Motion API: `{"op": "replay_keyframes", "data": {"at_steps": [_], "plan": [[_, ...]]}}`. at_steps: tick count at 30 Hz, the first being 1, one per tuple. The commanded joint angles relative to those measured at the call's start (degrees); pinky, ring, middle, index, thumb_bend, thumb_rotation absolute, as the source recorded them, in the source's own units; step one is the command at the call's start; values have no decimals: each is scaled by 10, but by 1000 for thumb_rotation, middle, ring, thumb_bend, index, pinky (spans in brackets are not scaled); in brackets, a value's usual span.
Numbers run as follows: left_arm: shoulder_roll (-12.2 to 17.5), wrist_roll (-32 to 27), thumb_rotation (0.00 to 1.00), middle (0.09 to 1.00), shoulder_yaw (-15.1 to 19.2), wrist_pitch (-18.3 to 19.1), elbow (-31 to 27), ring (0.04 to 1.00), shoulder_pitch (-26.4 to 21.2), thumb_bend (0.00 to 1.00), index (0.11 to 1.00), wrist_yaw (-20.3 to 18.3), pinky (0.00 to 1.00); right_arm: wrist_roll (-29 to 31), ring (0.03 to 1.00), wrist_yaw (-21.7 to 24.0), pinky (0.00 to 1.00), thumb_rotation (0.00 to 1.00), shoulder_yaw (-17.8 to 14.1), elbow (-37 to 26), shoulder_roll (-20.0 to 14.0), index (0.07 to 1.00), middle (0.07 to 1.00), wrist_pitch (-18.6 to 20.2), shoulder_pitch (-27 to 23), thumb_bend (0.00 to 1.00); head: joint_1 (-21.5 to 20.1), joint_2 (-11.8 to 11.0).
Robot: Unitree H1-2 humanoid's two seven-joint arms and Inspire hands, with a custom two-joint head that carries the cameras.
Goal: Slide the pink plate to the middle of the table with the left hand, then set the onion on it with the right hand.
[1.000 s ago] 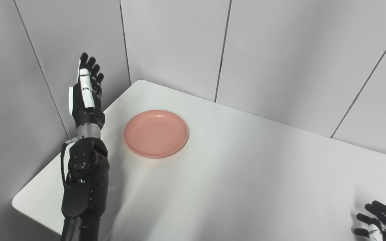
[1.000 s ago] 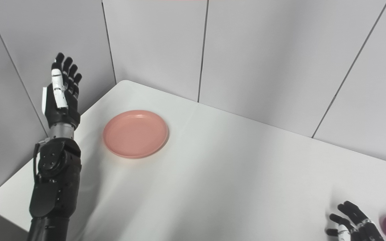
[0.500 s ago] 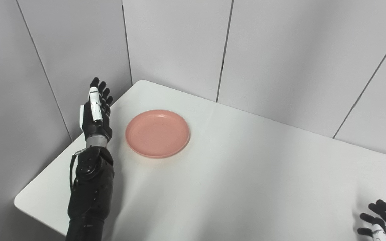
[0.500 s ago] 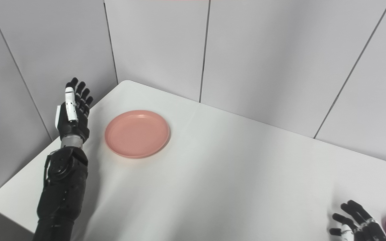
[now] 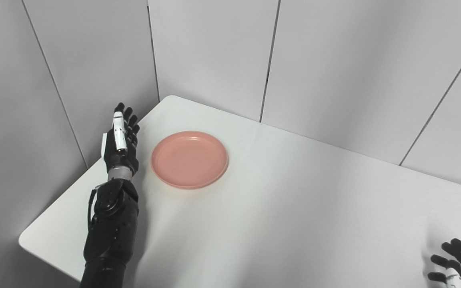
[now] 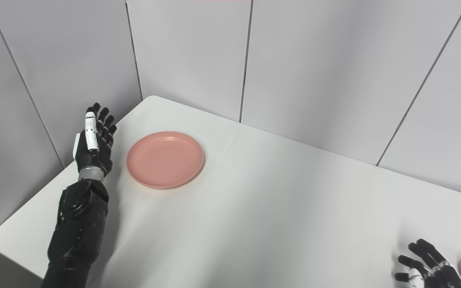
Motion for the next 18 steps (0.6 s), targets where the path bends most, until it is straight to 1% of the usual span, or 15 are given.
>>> {"op": "replay_keyframes", "data": {"at_steps": [1,7,12,15,18], "plan": [[9,-3,1000,985,-4,-18,-9,985,-16,330,965,-12,1000,0,603,3,425,0,0,-25,-2,710,705,-10,-9,383,2,0],[15,-9,1000,976,-11,-13,8,975,-15,319,959,-33,1000,-2,598,-2,424,0,1,-26,1,709,698,-7,-9,382,-1,0],[13,3,1000,967,-14,-10,22,968,-20,313,945,-21,988,-1,589,-2,424,0,1,-27,4,703,688,-8,-9,381,-3,1],[16,2,1000,968,-19,-10,40,972,-27,315,945,-27,998,-1,583,-1,423,0,2,-29,4,699,683,-8,-9,380,-3,2],[17,3,1000,960,-22,-12,52,967,-33,315,938,-27,985,-3,581,-1,423,0,3,-31,4,696,679,-5,-8,380,-4,2]]}}
